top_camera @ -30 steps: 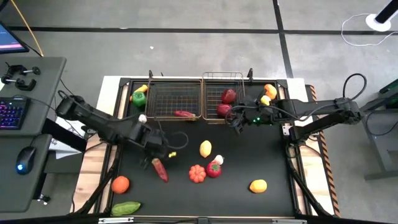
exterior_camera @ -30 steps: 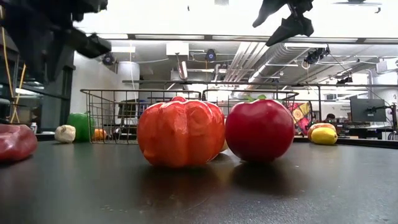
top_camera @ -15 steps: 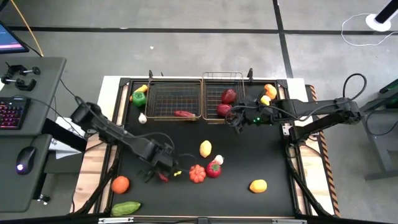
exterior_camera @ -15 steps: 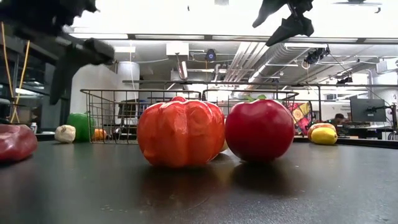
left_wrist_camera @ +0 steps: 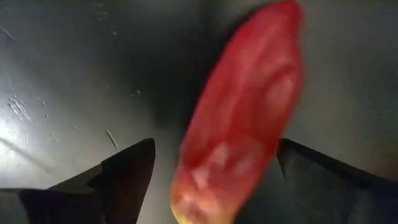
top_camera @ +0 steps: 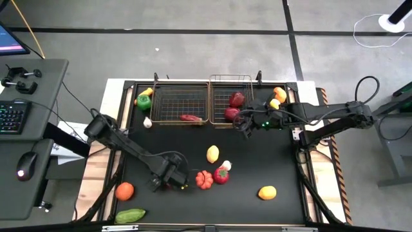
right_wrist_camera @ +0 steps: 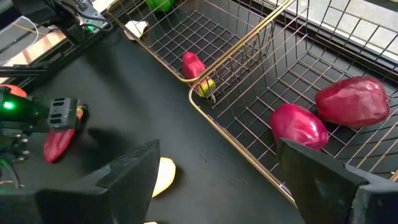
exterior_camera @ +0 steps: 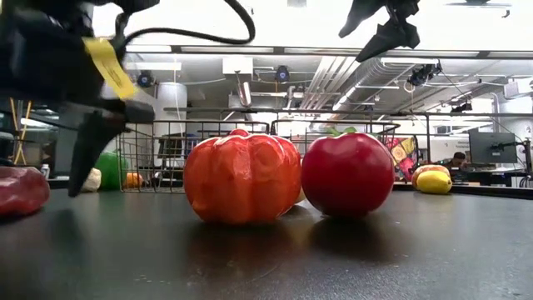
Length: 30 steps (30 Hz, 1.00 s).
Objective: Sort produce into baskets
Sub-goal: Put the bottom red chili pepper into the left wire basket
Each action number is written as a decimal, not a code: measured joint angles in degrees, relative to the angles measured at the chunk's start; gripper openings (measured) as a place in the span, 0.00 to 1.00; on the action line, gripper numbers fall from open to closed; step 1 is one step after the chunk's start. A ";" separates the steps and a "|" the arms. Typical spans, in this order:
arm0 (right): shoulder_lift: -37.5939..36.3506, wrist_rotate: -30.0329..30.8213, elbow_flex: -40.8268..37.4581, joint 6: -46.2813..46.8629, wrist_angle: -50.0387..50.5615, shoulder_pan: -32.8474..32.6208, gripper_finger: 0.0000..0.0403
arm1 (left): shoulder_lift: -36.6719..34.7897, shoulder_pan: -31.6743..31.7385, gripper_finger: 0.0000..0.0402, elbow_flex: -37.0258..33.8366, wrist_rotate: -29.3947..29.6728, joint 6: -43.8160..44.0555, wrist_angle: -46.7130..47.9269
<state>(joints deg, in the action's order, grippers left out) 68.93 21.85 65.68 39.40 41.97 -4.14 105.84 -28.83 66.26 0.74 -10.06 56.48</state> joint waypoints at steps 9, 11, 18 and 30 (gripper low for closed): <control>-0.02 0.25 0.01 -0.94 0.81 -0.03 0.78 | -0.97 2.08 0.59 0.25 -0.07 5.40 -1.12; -0.02 0.26 0.01 -1.90 0.72 -0.03 0.78 | -2.83 3.40 0.46 1.40 -0.41 8.63 0.13; -0.02 0.70 0.01 -5.48 0.13 -0.05 0.78 | -17.38 11.89 0.03 7.76 3.84 19.48 2.18; -0.02 4.46 0.01 -7.50 -2.08 -0.05 0.78 | -30.27 23.88 0.19 12.11 13.59 27.49 5.46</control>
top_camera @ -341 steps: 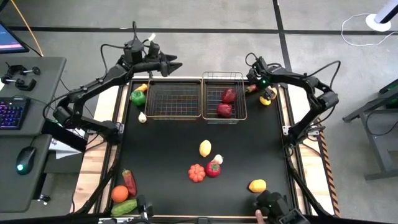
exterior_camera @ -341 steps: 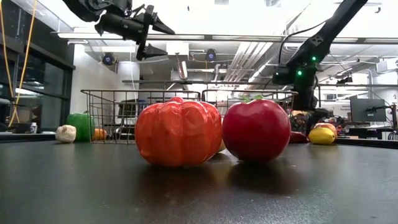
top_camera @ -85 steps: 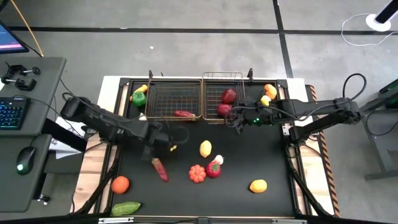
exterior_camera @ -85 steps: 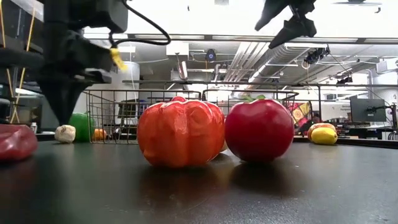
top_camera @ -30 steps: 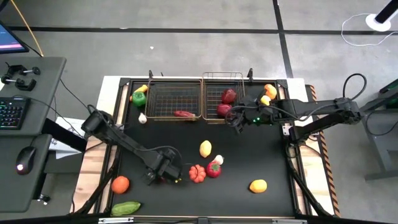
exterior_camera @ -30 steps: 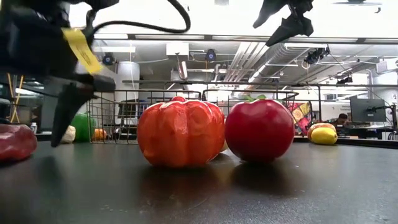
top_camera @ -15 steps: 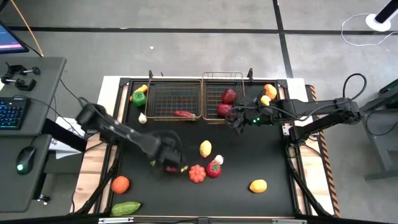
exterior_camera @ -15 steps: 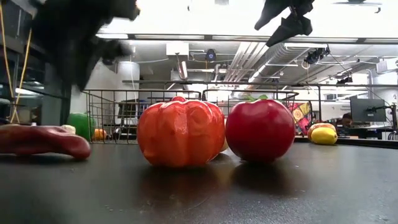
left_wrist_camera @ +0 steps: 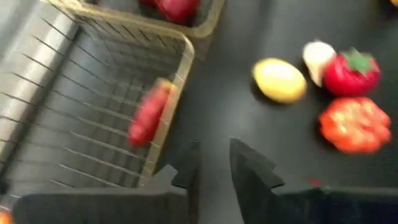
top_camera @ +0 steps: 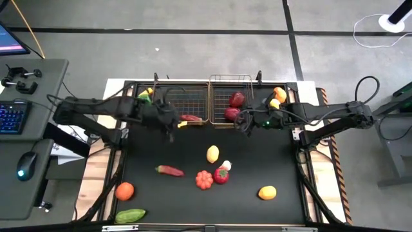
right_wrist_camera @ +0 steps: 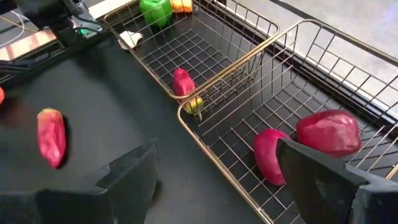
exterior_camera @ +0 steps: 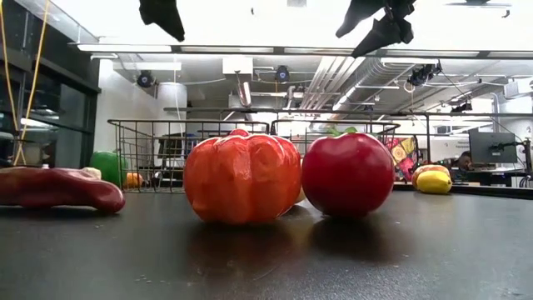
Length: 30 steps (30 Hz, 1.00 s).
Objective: Sort produce into baskets
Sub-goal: Put the bottom red chili pepper into the left wire basket
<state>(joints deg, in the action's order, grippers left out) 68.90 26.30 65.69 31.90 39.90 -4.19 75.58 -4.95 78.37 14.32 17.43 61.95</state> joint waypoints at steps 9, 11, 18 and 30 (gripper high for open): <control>0.00 0.09 0.00 0.15 0.09 0.00 0.78 | 14.69 -13.46 0.49 0.00 -13.44 2.48 0.18; 0.00 0.09 0.00 0.15 0.09 0.00 0.78 | 18.82 -17.13 0.55 -0.02 -13.74 2.94 0.23; 0.00 0.46 0.00 0.15 0.09 0.00 0.78 | 29.17 -24.32 0.72 -0.04 -11.80 3.37 0.34; 0.00 1.34 0.00 0.34 0.11 0.00 0.78 | 31.80 -24.37 0.75 -7.77 -7.91 5.02 0.75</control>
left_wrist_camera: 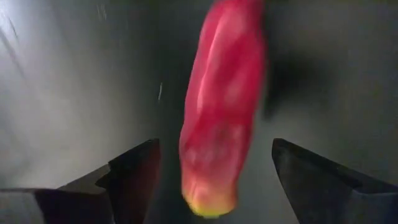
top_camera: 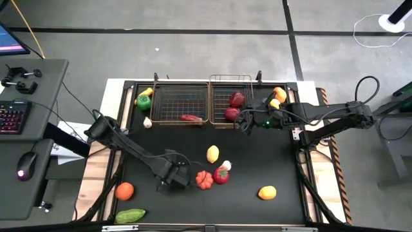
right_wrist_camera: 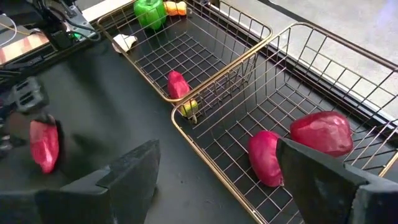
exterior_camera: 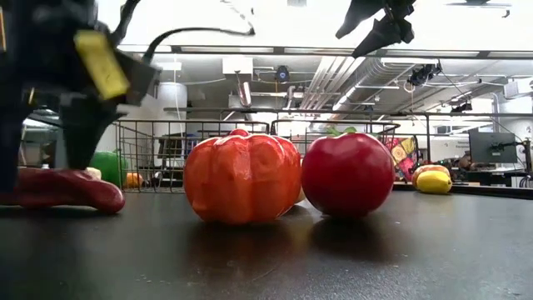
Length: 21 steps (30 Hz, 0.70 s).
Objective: Sort produce into baskets
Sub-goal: Put the bottom red chili pepper into the left wire basket
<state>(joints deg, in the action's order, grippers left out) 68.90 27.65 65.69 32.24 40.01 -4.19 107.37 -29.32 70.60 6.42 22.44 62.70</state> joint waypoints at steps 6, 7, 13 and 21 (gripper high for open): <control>0.00 0.17 0.00 0.30 -0.02 0.00 0.78 | 0.00 0.82 0.74 -3.87 -2.54 -1.12 -6.54; 0.00 0.17 0.00 0.31 -0.02 0.00 0.78 | 0.00 0.80 0.72 -4.13 -2.49 -1.44 -7.47; 0.00 0.17 0.00 0.93 0.00 0.00 0.78 | -0.51 1.38 0.41 -4.38 -1.01 -1.54 -7.73; 0.00 0.16 0.00 0.89 -0.03 0.00 0.78 | -16.35 6.83 0.20 1.36 1.44 -2.39 -5.82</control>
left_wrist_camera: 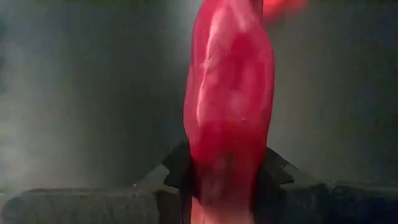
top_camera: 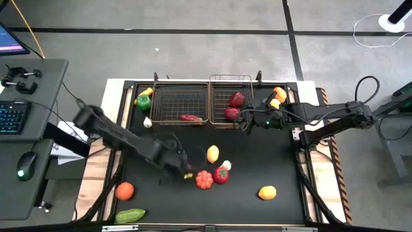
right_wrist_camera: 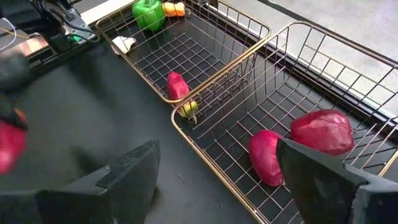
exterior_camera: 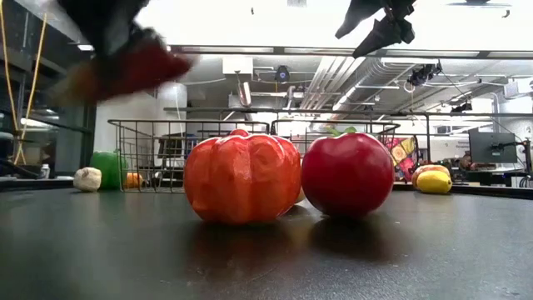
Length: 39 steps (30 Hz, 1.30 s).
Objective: Sort produce into baskets
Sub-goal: Put the bottom red chili pepper into the left wire basket, then put the green bell pepper into the left wire basket
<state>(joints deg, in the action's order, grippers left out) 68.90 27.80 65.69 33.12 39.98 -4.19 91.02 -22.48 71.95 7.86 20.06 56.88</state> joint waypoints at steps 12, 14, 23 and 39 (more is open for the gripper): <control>0.02 2.24 0.00 0.82 -3.04 0.07 0.78 | -14.41 25.79 0.51 0.81 22.63 -6.08 -2.67; 0.02 2.84 0.00 2.08 -3.31 0.07 0.78 | -13.22 31.42 0.53 0.11 20.22 -11.07 -7.63; 0.04 3.41 0.00 12.66 -2.96 0.07 0.78 | -9.95 44.97 0.63 4.95 12.03 -23.90 -12.52; 0.89 5.99 0.00 21.89 -3.58 1.85 0.78 | -12.76 73.40 0.66 1.33 9.69 -11.88 5.59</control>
<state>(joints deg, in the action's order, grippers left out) 69.80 33.80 65.69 55.02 36.40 -2.33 78.26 50.92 73.28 17.54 8.18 62.47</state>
